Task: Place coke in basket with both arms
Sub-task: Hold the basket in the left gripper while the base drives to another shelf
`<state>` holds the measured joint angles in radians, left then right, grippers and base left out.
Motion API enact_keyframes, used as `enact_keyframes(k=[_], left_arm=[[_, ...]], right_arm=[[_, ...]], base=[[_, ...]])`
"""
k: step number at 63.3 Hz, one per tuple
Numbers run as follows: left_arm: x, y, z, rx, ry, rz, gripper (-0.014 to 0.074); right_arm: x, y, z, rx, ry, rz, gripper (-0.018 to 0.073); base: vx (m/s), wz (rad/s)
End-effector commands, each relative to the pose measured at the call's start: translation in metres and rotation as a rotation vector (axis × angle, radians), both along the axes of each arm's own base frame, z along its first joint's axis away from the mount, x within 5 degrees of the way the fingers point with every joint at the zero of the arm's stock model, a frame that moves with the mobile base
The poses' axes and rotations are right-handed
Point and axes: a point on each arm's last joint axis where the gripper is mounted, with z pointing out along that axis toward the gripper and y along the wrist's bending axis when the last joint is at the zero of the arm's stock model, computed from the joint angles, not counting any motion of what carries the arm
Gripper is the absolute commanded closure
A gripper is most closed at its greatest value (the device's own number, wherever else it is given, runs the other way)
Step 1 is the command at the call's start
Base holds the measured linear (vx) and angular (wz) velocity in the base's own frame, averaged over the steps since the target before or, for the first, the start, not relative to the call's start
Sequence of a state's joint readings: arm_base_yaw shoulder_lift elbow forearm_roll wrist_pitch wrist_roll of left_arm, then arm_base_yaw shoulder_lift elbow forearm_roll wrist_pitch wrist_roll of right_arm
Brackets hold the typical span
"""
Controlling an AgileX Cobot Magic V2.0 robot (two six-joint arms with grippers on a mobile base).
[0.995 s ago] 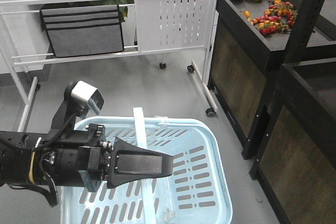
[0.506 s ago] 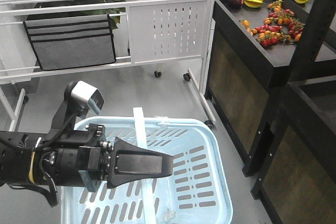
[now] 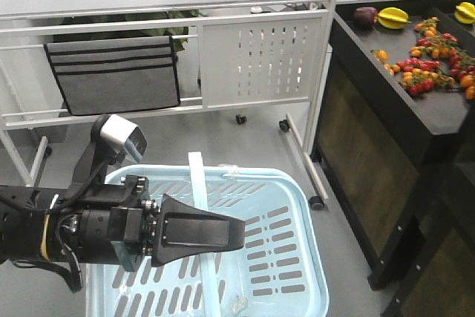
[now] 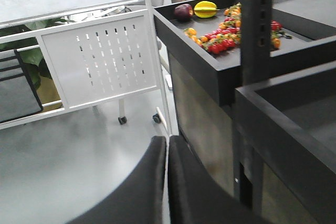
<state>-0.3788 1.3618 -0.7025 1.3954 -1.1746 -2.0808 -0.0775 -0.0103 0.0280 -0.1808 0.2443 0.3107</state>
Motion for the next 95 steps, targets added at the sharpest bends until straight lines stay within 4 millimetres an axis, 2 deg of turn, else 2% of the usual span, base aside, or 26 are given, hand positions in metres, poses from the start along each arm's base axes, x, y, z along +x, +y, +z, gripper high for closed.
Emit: enact_keyframes(k=[1,44,95], left_arm=[[-0.0155,0.0013,0.0292,-0.198,-0.03,-0.134,0.0603],[-0.0155,0.0013,0.0292,-0.198,-0.03,-0.134,0.0603],[-0.0155,0.0013,0.0292,-0.198,-0.03,-0.134,0.0603]], right_arm=[[0.0001,0.0006,0.0034,-0.015,-0.074,0.005,0.0561],[0.0001,0.0006,0.0034,-0.015,-0.074,0.005,0.0561],[0.0001,0.0006,0.0034,-0.015,-0.074,0.005,0.0561]], base=[[0.25,0.15],[0.25,0.29],[0.2,0.57]])
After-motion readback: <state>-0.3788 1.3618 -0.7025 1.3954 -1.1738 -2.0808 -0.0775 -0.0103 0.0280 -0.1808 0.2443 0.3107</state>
